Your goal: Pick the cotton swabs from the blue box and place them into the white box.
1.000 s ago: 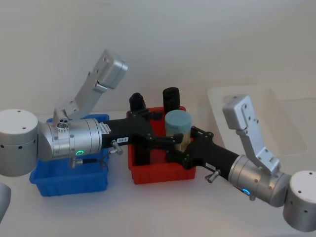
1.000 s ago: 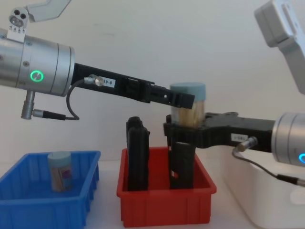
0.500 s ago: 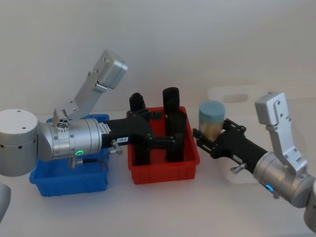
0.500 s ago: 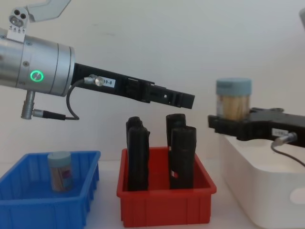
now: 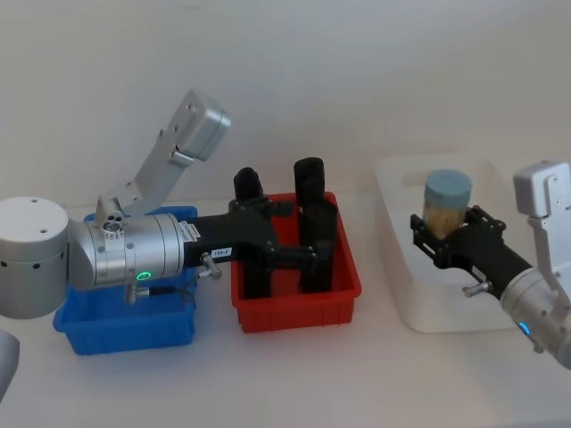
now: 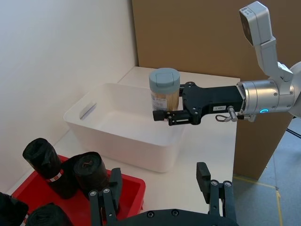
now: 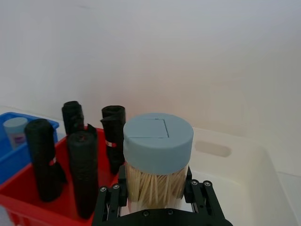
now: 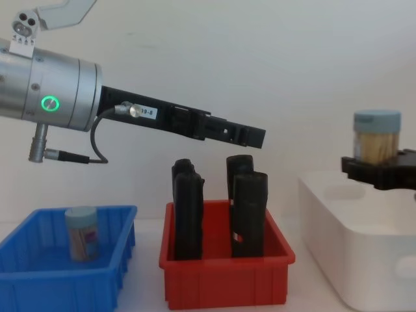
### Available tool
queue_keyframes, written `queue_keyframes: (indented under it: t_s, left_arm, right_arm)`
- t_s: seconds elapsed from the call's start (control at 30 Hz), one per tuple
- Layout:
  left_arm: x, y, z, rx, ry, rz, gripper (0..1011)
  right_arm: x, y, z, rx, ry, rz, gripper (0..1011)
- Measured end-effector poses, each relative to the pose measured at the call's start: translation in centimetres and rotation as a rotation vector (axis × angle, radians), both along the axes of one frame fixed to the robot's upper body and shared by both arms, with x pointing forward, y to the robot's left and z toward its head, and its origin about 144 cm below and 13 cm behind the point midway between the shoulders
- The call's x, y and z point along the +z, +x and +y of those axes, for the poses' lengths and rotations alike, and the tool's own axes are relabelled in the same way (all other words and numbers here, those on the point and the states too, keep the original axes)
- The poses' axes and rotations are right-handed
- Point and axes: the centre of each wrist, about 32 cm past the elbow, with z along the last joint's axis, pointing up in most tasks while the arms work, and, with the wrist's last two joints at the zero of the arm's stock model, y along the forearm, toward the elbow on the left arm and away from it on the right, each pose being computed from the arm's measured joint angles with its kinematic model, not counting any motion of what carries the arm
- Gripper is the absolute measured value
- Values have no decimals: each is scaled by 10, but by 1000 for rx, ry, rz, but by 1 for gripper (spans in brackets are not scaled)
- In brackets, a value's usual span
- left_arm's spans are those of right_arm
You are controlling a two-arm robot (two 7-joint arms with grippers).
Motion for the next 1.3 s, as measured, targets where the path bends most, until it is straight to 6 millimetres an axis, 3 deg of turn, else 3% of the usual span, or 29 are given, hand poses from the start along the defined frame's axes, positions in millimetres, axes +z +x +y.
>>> queue_keyframes:
  t_s: [0.63, 1.13, 1.3]
  left_arm:
    - [0, 0, 0, 0, 0, 0, 1000]
    - [0, 0, 0, 0, 0, 0, 1000]
    - [0, 0, 0, 0, 0, 0, 1000]
  right_arm:
    - [-18, 37, -23, -216, 9, 74, 642]
    - [-25, 49, -28, -252, 12, 105, 645]
    - [-26, 51, -28, -259, 10, 113, 775]
